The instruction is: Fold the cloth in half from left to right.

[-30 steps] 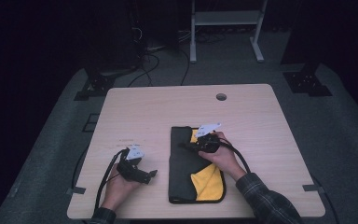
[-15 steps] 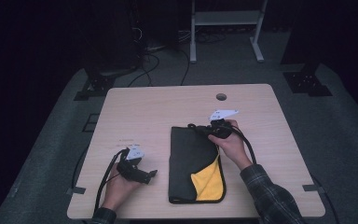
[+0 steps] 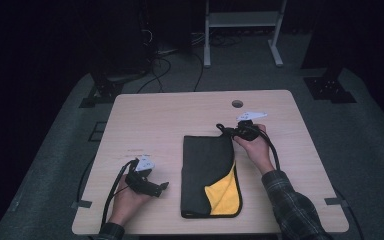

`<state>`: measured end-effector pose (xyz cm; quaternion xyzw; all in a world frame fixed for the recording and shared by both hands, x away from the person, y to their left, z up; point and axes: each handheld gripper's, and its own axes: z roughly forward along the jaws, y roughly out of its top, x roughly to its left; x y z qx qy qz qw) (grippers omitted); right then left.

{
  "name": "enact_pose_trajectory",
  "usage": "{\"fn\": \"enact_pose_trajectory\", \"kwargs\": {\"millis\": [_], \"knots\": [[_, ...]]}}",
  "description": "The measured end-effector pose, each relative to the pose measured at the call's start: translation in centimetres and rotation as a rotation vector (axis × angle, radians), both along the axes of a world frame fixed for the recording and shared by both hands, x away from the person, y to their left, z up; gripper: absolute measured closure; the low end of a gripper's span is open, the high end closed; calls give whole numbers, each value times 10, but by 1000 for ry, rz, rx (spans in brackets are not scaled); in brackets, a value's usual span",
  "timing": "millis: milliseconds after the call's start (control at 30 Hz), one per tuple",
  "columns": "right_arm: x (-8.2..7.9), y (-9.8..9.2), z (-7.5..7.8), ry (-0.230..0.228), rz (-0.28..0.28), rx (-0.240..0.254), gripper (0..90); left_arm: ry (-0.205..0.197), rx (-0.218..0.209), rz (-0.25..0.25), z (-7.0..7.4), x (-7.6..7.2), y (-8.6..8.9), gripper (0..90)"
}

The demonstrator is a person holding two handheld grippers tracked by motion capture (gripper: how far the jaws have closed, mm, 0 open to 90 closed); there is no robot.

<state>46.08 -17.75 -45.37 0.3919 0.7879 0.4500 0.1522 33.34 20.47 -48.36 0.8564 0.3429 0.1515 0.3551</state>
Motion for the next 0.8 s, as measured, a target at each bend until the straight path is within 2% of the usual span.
{"fn": "enact_pose_trajectory", "kwargs": {"millis": [167,300,367,433,500,633,800], "knots": [[6,-7,-9,29,-41,-15,842,-1,-2,1,0,0,0,0],[10,-14,-17,55,-84,-51,750,-3,-2,1,0,0,0,0],[11,-20,-19,61,-106,-37,706,-1,-1,0,0,0,0,0],[9,-27,-17,39,-130,-23,672,-3,-2,1,0,0,0,0],[8,-32,-14,40,-139,1,663,0,0,0,0,0,0,0],[1,-37,-8,26,-118,4,666,0,0,0,0,0,0,0],[-24,-30,1,-5,-22,-4,657,-1,-1,1,0,0,0,0]]}}
